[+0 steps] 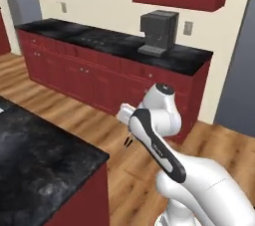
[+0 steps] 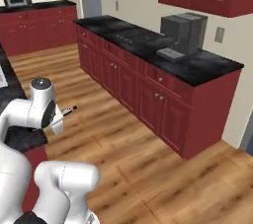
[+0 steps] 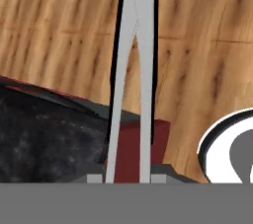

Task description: Pick up the tongs from the counter and place them near the plate next to the oven.

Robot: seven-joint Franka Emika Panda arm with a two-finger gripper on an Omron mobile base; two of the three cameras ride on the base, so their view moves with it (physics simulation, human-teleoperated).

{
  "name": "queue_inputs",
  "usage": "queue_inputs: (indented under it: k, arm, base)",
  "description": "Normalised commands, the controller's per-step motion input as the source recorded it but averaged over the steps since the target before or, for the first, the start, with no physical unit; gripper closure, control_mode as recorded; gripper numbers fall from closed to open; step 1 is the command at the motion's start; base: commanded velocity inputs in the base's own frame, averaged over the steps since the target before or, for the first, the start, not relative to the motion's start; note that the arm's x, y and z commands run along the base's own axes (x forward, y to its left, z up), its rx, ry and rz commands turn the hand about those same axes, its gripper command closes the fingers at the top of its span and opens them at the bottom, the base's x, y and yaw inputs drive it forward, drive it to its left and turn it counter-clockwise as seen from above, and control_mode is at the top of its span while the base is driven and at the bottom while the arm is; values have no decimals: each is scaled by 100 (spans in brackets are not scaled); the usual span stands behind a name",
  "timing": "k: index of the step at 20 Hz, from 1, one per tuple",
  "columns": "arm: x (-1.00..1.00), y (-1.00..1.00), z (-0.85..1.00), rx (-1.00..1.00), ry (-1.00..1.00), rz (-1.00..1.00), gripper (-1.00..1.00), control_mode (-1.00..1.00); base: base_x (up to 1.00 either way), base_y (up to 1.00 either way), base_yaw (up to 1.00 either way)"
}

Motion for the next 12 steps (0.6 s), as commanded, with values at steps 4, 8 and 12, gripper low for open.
queue_inputs:
  k: [4,8,12]
  arm:
    - [0,0,0,0,0,0,100,100]
    - [0,0,0,0,0,0,100,100]
    - [0,0,0,0,0,0,100,100]
  base:
    - [7,0,-83]
    - [37,-5,-11]
    - [63,-22,5]
